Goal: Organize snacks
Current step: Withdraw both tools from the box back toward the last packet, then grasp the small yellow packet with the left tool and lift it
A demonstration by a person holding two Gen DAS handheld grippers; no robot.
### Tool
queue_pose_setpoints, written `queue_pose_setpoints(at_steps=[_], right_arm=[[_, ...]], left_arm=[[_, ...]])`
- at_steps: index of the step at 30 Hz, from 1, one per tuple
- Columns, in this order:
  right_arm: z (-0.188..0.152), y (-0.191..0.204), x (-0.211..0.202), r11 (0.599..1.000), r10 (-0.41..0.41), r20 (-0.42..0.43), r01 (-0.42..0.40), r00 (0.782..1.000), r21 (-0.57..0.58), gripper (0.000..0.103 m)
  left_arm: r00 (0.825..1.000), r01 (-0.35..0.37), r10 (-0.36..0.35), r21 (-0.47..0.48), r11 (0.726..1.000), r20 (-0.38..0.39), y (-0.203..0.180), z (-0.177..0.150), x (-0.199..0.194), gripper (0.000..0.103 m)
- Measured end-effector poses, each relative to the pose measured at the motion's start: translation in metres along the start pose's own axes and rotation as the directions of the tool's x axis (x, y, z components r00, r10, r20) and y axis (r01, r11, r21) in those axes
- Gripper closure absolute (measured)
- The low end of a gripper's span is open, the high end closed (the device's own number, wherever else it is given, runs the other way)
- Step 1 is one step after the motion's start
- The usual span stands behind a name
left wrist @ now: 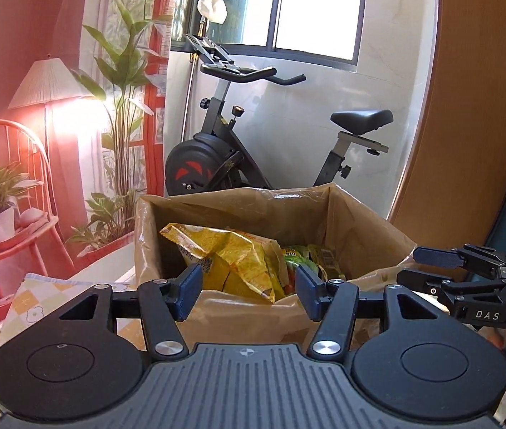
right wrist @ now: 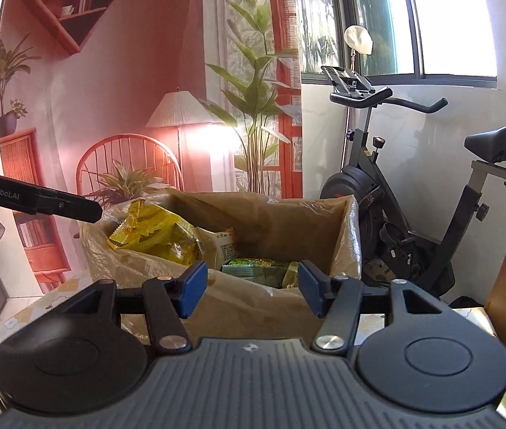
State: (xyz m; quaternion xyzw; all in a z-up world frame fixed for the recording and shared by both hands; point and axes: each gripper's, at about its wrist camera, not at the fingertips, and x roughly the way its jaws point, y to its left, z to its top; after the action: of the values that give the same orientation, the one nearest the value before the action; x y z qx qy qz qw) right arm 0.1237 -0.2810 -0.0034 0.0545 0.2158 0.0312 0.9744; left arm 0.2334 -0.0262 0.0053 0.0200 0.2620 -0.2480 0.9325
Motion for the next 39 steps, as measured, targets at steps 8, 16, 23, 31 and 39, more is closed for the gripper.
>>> queue_pose_setpoints(at_steps=[8, 16, 23, 31, 39], right_arm=[[-0.047, 0.019, -0.010, 0.990, -0.010, -0.048, 0.017, 0.999, 0.140, 0.044], [-0.097, 0.041, 0.013, 0.980, -0.013, -0.171, 0.047, 0.985, 0.194, 0.044], [-0.128, 0.064, 0.052, 0.987, -0.007, -0.275, 0.051, 0.962, 0.154, 0.048], [-0.135, 0.073, 0.085, 0.991, 0.037, -0.334, 0.009, 0.942, 0.134, 0.053], [-0.145, 0.068, 0.111, 0.993, 0.056, -0.402, -0.011, 0.914, 0.114, 0.061]], left_arm=[[0.994, -0.028, 0.024, -0.029, 0.999, -0.107, 0.042, -0.032, -0.013, 0.044], [0.979, -0.076, 0.084, 0.048, 0.996, -0.184, 0.066, -0.060, 0.001, 0.044], [0.964, -0.018, 0.041, 0.092, 0.996, -0.263, 0.063, -0.094, 0.036, 0.044], [0.936, 0.058, -0.040, 0.040, 0.998, -0.349, 0.055, -0.125, 0.086, 0.049], [0.911, 0.111, -0.110, -0.020, 0.994, -0.397, 0.049, -0.137, 0.115, 0.049]])
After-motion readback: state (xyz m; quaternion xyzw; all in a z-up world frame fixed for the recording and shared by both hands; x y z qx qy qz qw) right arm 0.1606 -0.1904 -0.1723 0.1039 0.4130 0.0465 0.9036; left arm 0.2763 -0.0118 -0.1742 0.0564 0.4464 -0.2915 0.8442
